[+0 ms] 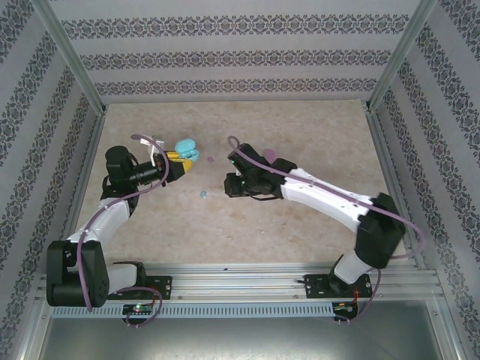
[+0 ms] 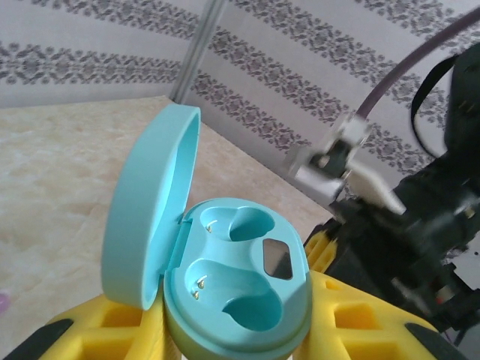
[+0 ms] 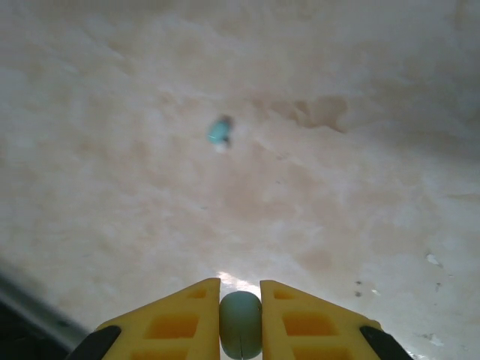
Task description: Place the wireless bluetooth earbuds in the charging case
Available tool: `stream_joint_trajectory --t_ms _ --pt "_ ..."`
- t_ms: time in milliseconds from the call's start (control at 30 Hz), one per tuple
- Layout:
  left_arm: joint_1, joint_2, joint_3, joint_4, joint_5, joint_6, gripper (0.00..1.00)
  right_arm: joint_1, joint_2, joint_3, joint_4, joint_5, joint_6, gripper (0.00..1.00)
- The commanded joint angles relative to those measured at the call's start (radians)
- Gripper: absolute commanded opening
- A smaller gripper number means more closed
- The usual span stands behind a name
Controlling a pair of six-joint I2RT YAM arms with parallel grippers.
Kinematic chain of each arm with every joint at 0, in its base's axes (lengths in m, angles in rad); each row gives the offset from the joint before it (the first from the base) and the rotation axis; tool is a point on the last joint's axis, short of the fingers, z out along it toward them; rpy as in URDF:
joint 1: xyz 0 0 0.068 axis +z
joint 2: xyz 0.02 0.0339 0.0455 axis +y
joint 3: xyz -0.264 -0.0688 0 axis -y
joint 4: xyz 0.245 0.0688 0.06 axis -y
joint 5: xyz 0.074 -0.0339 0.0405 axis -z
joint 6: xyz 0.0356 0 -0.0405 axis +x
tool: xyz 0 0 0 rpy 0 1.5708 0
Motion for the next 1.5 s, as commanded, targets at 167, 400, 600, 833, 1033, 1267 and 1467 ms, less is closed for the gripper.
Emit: stream_joint_trajectory --t_ms 167,400,600,833,1033,1267,1467 --pt "-0.15 -0.006 -0.026 0.101 -0.042 0.072 0.09 0.038 -0.234 -0.052 0.174 0.02 0.096 0.17" --pt "-0.267 -0.007 -0.028 0.101 -0.131 0.141 0.09 0.049 -0.281 -0.064 0.27 0.007 0.122 0.18" --pt "-0.313 -0.027 -0.034 0.084 -0.175 0.171 0.09 0.067 -0.237 -0.054 0.317 -0.024 0.141 0.17" --pt "-0.33 -0.05 -0.038 0.024 -0.188 0.218 0.09 0.086 -0.193 -0.022 0.289 -0.001 0.113 0.17" --pt "-0.338 -0.05 -0.04 0.027 -0.18 0.224 0.1 0.09 -0.175 -0.008 0.274 0.019 0.091 0.17" --pt "-0.346 -0.049 -0.048 0.03 -0.177 0.236 0.1 0.092 -0.16 0.011 0.272 0.024 0.08 0.17" --pt "-0.353 -0.057 -0.053 0.031 -0.175 0.244 0.1 0.094 -0.136 0.029 0.25 0.035 0.057 0.17"
